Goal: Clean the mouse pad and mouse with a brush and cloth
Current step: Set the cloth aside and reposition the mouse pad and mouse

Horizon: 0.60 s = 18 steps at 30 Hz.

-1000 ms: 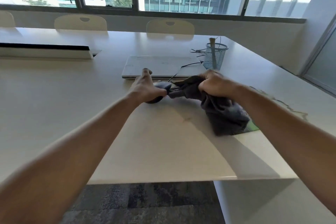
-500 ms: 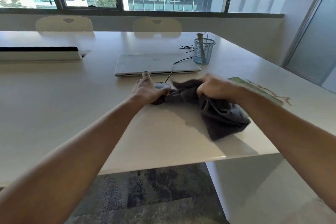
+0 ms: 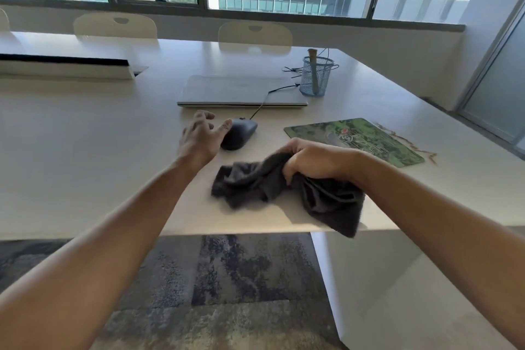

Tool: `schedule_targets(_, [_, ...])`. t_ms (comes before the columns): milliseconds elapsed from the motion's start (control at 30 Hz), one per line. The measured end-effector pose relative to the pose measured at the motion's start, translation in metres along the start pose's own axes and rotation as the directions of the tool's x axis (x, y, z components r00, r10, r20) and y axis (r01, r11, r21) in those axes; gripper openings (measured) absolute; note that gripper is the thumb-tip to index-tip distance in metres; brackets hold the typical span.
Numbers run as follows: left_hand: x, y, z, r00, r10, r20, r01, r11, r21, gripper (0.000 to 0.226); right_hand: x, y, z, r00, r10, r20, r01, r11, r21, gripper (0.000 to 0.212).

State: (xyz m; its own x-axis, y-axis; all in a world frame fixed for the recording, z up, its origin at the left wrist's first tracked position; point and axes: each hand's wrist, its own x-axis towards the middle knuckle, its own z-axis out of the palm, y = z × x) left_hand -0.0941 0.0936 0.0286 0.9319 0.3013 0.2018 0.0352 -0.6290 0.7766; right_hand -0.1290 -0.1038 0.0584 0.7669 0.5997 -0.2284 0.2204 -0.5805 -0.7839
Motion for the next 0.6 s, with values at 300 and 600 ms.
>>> schedule_targets(300, [-0.030,0.041,0.036,0.980,0.195,-0.043,-0.189,0.977,0.102,0.044,-0.058,0.023,-0.029,0.999,-0.023,-0.038,0.025,0.998,0.050,0.046])
schedule_targets(600, [-0.042,0.072,0.091,0.910,0.370,0.186,-0.407,0.882,0.236,0.048,-0.127,0.054,-0.093,0.970,0.233,0.061,-0.214,0.950,-0.225,0.028])
